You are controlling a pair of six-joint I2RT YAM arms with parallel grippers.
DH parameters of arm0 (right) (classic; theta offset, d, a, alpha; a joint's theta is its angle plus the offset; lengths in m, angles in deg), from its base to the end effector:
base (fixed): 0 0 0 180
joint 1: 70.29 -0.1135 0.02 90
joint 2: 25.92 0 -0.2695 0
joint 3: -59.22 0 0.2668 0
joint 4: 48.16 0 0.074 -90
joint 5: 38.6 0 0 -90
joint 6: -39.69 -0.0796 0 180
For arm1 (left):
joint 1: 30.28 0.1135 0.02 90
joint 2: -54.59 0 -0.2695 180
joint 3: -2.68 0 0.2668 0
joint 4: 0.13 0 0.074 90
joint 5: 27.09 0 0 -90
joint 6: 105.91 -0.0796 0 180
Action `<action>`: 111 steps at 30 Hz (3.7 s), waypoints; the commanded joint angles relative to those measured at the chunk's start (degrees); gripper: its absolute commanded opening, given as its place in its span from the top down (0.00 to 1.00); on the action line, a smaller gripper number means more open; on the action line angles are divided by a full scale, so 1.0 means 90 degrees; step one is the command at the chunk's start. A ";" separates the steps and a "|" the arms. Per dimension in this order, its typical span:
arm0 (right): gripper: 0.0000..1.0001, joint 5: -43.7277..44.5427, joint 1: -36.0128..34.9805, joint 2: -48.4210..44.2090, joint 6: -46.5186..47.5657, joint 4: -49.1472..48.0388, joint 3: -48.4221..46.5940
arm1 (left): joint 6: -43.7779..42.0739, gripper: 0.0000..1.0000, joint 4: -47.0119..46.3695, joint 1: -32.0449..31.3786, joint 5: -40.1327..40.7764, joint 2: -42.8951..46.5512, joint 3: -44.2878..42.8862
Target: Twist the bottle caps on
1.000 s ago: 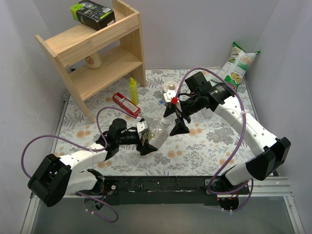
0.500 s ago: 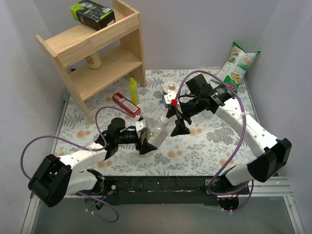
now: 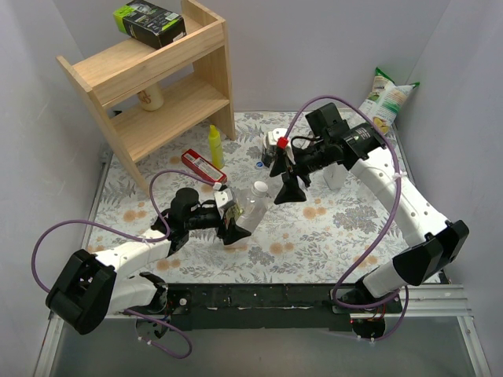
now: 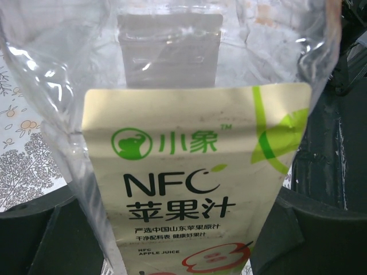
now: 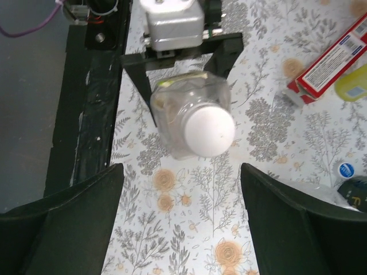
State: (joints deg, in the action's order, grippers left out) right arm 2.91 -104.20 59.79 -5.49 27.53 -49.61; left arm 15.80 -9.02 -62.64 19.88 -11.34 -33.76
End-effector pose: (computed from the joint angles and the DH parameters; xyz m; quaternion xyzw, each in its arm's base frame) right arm 0.2342 0.2293 0.3864 -0.6496 0.5841 0.3594 0.3282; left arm 0.1957 -0.1883 0.1817 0.2131 0.7637 -0.5365 0.2890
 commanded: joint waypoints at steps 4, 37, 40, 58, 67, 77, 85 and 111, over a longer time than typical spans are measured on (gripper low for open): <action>0.06 -0.0539 -0.0080 0.0115 -0.0244 -0.0912 -0.0036 | -0.0270 1.00 0.0137 0.0011 -0.0346 0.0080 -0.0403; 0.09 0.0298 -0.0246 -0.0422 -0.0370 -0.0481 0.1273 | 0.0990 1.00 -0.0382 0.0490 -0.0101 -0.0194 -0.0666; 0.10 0.0602 -0.0187 -0.0364 -0.0498 -0.0550 0.1020 | -0.0043 1.00 0.0639 0.0490 -0.0813 -0.0242 -0.0900; 0.15 0.0924 -0.0919 -0.0880 0.3780 0.0360 0.1086 | -0.4529 1.00 0.5362 0.0529 -0.1332 -0.0390 -0.2112; 0.19 0.1208 -0.1281 -0.1222 0.3878 -0.0393 0.1809 | -0.4421 1.00 0.5323 0.0529 -0.1450 -0.0233 -0.2132; 0.32 0.1140 -0.1340 -0.1369 0.3839 -0.1204 0.2074 | -0.4421 1.00 0.5342 0.0529 -0.1469 -0.0360 -0.2307; 0.65 0.0974 -0.1369 -0.1009 0.3907 -0.0766 0.1752 | -0.4392 1.00 0.5284 0.0529 -0.1362 -0.0340 -0.2317; 0.50 -0.2210 0.0106 0.2479 -0.3370 -0.0149 -0.1372 | -0.2625 1.00 0.2675 -0.0096 0.2545 -0.0018 -0.1614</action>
State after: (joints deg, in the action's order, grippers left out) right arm -2.05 -100.90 82.15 -25.62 25.59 -55.90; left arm -7.61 21.80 -63.01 40.60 -12.92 -47.20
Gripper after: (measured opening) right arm 0.481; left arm 0.732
